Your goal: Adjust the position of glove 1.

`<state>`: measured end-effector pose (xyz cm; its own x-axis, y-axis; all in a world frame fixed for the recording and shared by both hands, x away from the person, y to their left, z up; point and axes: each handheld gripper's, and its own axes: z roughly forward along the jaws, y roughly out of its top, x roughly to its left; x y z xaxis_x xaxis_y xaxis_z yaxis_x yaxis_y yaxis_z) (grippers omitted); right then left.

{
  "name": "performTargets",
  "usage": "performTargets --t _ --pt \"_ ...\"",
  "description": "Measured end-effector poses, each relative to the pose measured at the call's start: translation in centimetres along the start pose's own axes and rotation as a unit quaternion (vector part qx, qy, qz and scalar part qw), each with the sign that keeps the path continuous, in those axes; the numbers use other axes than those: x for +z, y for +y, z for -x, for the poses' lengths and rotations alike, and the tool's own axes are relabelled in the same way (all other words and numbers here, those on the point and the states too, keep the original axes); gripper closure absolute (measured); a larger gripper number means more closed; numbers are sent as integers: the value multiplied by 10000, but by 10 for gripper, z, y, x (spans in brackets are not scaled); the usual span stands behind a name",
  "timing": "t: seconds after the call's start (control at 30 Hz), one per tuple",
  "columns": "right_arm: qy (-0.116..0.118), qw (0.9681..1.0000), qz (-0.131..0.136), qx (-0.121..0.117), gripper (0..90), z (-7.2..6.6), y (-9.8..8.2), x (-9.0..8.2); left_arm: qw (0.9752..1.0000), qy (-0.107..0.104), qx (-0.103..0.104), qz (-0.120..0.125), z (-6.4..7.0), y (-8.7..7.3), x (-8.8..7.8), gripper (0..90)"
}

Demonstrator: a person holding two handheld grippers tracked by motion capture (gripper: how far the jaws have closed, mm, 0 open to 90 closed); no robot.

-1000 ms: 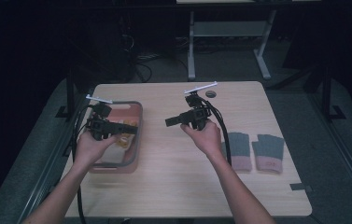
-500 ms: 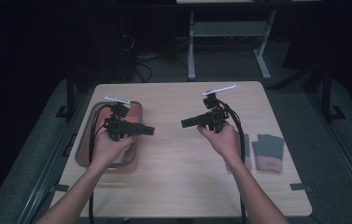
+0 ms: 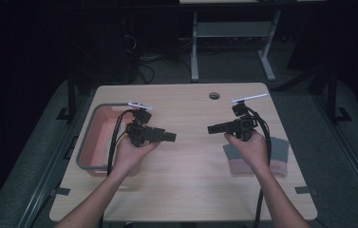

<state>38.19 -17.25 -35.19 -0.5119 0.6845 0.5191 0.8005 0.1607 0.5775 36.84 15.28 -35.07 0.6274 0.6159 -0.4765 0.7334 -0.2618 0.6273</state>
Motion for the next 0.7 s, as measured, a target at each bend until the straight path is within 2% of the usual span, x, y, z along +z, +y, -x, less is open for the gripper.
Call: performTargets --t 0.1,0.37,0.7 --pt "-95 9999 15 53 521 7 -5 -6 10000 -20 85 -16 3 0 7 318" --pt "-251 9995 103 156 512 26 -20 -23 9998 -182 92 16 17 2 25 306" --pt "-411 9987 160 251 498 41 -33 -39 9992 -351 182 -87 33 3 51 289"
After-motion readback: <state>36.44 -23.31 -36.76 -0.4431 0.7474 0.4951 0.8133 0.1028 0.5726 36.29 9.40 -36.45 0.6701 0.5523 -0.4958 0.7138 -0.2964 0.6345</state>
